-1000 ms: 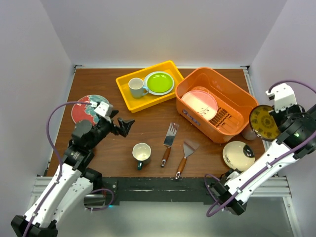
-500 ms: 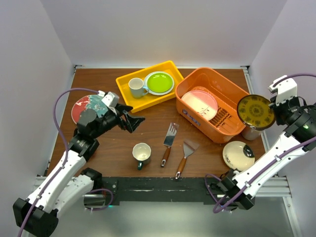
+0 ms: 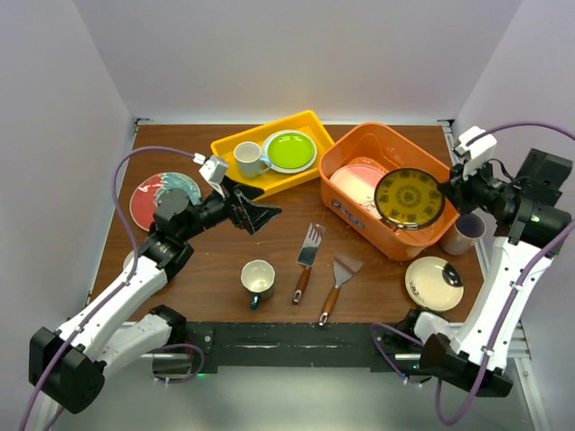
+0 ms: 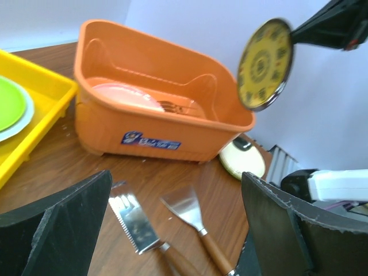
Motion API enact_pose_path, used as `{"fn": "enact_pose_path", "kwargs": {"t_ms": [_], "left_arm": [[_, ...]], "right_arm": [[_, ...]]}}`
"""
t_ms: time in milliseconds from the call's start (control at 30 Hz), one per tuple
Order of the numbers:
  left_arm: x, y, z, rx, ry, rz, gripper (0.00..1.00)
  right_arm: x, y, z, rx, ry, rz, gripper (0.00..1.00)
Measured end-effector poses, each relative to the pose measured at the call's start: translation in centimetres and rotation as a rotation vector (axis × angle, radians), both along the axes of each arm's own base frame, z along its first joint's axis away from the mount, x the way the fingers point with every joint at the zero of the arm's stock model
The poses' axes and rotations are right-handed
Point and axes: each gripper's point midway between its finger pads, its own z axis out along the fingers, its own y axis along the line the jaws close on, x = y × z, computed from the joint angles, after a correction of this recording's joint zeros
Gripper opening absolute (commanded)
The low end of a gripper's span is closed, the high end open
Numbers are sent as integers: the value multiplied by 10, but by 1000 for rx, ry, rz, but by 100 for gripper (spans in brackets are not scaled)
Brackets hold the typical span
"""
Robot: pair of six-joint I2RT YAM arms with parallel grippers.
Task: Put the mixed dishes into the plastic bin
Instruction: Pick up the plate from the corner of the board.
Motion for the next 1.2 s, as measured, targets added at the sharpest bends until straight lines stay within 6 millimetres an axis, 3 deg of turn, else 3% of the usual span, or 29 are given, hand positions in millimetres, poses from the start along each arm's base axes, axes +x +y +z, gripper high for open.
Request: {"fn": "enact_pose_path", "kwargs": {"t_ms": [167, 433, 533, 633, 767, 867, 967, 1000, 1067, 1167, 1200], "left_arm": [[0, -29, 8, -38, 13, -42, 100], [14, -87, -7, 15, 65, -30, 100], [20, -101, -13, 47, 77, -2, 95], [27, -109, -20, 76, 85, 20, 80], [30, -117, -28, 97, 97, 6, 71], [30, -125, -31, 108, 105, -19, 57], [30, -134, -31, 118, 107, -52, 32], [29, -137, -31, 119, 106, -67, 14], [29, -142, -32, 129, 105, -92, 0], [30, -141, -35, 137, 120, -90, 0], [30, -140, -36, 141, 123, -87, 0]], "right_arm": [[13, 32, -16, 83, 55, 89, 0], [24, 90, -37, 145, 130, 216, 0], [26, 101, -40, 166, 148, 232, 0], [30, 104, -39, 180, 148, 228, 0], [32, 109, -38, 188, 148, 236, 0], [31, 112, -39, 198, 155, 243, 0], [31, 113, -42, 204, 166, 241, 0], [31, 113, -44, 206, 170, 241, 0], [31, 113, -45, 207, 172, 239, 0], [29, 114, -49, 215, 187, 241, 1], [30, 114, -50, 216, 188, 243, 16]]}}
